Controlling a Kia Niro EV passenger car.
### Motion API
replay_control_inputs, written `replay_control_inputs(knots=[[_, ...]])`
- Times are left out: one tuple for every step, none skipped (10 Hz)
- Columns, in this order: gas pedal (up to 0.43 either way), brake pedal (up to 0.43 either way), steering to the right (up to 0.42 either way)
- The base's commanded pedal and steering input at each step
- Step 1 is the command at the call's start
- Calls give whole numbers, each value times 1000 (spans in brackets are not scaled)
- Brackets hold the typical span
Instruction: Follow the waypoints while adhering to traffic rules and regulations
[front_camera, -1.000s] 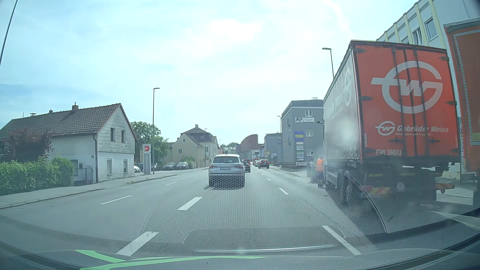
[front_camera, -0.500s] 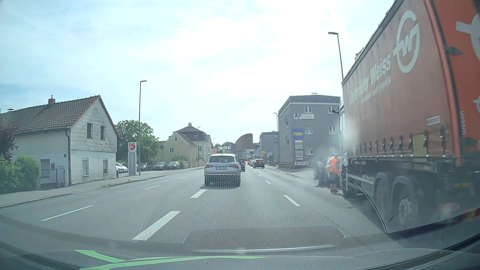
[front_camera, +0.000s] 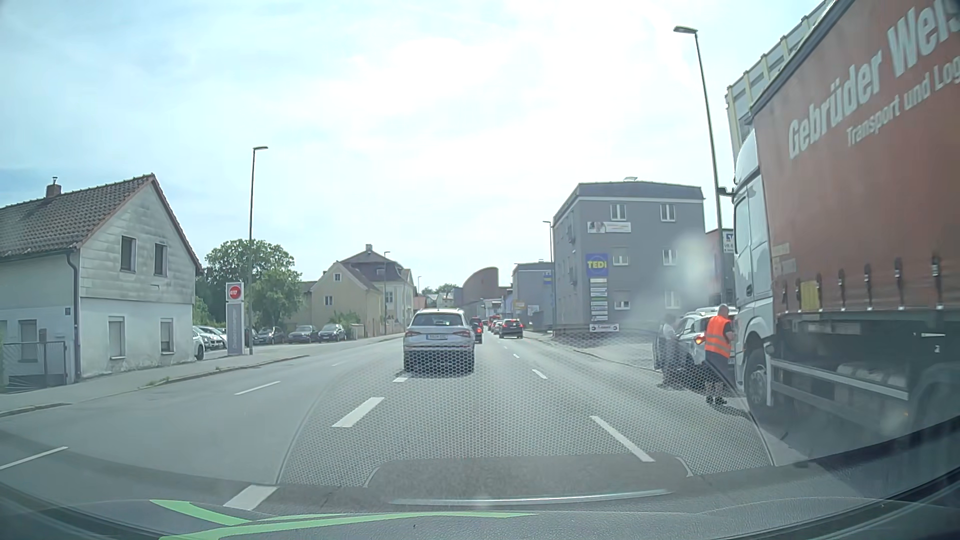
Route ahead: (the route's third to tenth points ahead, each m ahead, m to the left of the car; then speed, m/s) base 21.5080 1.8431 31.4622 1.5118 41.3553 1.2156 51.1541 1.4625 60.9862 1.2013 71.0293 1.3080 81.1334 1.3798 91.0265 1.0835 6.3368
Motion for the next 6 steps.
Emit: replay_control_inputs(knots=[[28, 0, 15], [39, 0, 15], [39, 0, 15], [47, 0, 15], [59, 0, 15], [67, 0, 15]])
